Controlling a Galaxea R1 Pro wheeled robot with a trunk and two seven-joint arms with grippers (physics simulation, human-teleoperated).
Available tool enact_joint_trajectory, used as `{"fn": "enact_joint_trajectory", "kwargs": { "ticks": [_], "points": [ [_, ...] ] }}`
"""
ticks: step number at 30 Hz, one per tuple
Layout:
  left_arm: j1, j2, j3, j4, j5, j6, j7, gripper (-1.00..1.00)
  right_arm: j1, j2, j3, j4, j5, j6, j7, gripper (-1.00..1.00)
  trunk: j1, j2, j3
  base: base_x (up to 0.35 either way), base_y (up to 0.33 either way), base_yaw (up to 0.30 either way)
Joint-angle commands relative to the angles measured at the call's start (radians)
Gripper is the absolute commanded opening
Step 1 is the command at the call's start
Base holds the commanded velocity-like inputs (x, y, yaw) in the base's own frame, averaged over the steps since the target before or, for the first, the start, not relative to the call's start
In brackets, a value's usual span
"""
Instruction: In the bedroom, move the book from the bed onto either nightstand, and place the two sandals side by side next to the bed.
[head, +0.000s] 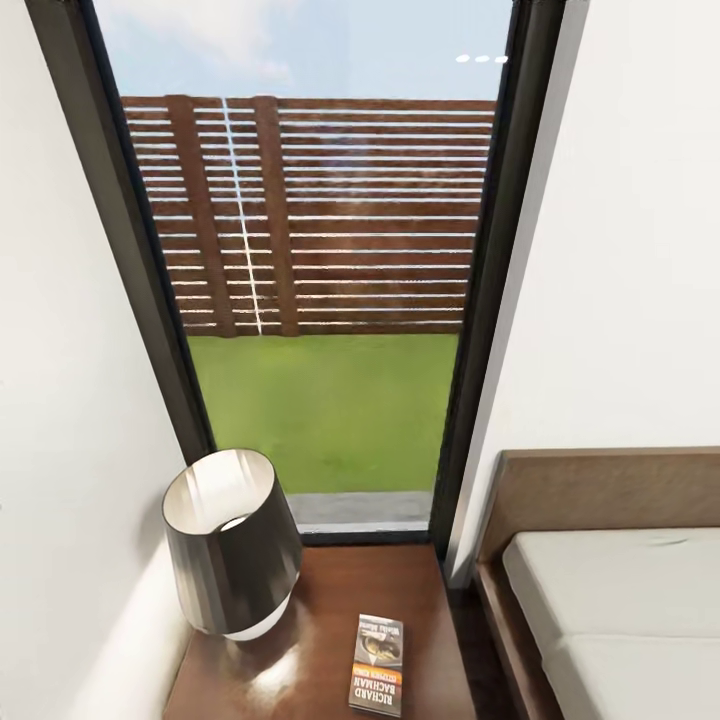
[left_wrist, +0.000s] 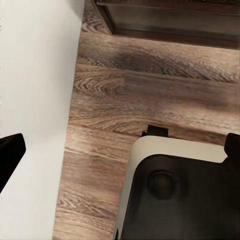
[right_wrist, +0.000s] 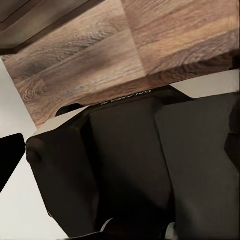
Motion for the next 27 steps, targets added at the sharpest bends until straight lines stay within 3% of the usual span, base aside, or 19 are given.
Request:
{"fn": "enact_joint_trajectory", "kwargs": {
  "ticks": [1, 7, 27],
  "points": [
    [0.000, 0.000, -0.009, -0.001, 0.005, -0.001, 0.006, 1.00, 0.000, -0.005, -0.002, 0.001, -0.011, 0.005, 0.003, 1.00, -0.004, 0.007, 0.002, 0.000, 0.000, 0.000],
    [0.000, 0.000, -0.008, -0.001, 0.007, -0.001, 0.006, 1.00, 0.005, -0.025, -0.002, 0.003, -0.012, 0.005, 0.003, 1.00, -0.027, 0.049, 0.021, 0.000, 0.000, 0.000],
    [0.000, 0.001, -0.008, -0.002, 0.007, 0.002, 0.006, 1.00, 0.006, -0.032, -0.004, 0.012, -0.014, 0.007, 0.003, 1.00, -0.104, 0.189, 0.084, 0.000, 0.000, 0.000]
  ]
}}
